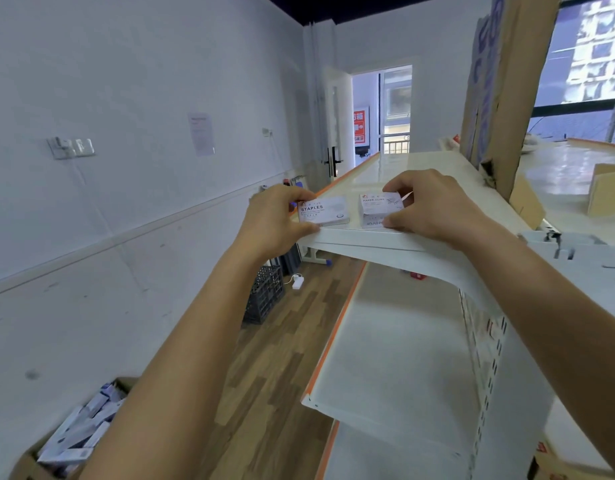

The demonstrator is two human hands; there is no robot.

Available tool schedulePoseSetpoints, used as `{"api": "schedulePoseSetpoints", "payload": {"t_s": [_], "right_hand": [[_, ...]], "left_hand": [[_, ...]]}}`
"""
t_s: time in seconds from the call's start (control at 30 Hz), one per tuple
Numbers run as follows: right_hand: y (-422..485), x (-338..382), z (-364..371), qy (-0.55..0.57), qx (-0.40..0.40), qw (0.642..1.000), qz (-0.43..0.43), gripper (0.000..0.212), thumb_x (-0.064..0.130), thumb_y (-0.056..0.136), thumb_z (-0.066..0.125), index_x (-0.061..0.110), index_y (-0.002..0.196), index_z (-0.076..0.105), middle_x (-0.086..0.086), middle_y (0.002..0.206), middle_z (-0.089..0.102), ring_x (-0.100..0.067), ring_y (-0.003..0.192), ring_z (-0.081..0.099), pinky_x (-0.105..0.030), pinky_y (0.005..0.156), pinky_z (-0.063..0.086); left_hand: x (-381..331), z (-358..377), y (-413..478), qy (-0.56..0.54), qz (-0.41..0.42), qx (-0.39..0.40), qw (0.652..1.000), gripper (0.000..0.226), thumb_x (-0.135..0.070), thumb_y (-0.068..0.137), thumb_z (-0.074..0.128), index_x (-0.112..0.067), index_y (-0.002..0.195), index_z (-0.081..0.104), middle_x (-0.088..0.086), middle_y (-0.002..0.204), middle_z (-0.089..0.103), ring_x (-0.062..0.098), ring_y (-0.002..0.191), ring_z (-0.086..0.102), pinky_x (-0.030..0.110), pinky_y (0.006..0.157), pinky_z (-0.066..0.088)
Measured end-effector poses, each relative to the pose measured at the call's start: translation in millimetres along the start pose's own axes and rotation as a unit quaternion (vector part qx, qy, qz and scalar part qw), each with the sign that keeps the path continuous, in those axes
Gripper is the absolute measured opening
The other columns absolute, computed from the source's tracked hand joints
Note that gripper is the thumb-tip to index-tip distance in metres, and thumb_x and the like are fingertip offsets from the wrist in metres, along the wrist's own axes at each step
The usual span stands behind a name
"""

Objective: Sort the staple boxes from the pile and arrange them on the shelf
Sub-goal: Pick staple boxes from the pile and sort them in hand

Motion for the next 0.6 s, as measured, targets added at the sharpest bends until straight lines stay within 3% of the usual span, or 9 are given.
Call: {"api": "schedulePoseSetpoints", "payload": {"t_s": [0.13, 0.43, 0.6], "right_hand": [[-5, 10, 7, 0.014, -0.027, 0.999, -0.029, 0.042, 0.017, 0.073, 0.078, 0.017, 0.112, 0.062, 0.0, 0.114, 0.064, -0.013, 0.09, 0.054, -0.019, 0.071, 0.035], [-32, 45, 38, 0.054, -0.057, 0.992, -0.1, 0.045, 0.018, 0.072, 0.08, 0.021, 0.112, 0.06, 0.009, 0.105, 0.056, -0.006, 0.08, 0.049, 0.0, 0.058, 0.036], [-51, 61, 71, 0.08, -0.038, 0.987, -0.134, 0.049, 0.015, 0.072, 0.08, 0.019, 0.116, 0.06, 0.005, 0.112, 0.058, -0.005, 0.085, 0.049, -0.004, 0.066, 0.035]], "left_hand": [[9, -6, -19, -0.023, 0.021, -0.048, 0.998, 0.043, -0.018, 0.076, 0.077, -0.021, 0.117, 0.066, -0.002, 0.113, 0.063, 0.016, 0.098, 0.059, 0.032, 0.082, 0.049], [46, -29, -71, -0.025, 0.009, -0.081, 0.996, 0.046, -0.018, 0.075, 0.079, -0.02, 0.12, 0.065, -0.003, 0.111, 0.061, 0.011, 0.088, 0.058, 0.027, 0.081, 0.052], [83, -44, -107, -0.027, -0.024, -0.089, 0.995, 0.046, -0.015, 0.074, 0.08, -0.021, 0.117, 0.066, -0.01, 0.106, 0.057, 0.011, 0.085, 0.06, 0.026, 0.084, 0.051]]}}
Point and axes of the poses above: each hand's wrist, its own y-axis towards the middle knuckle, its own z-axis out of the palm, x = y × z, the point moved 5 cm from there along y, towards the middle knuckle
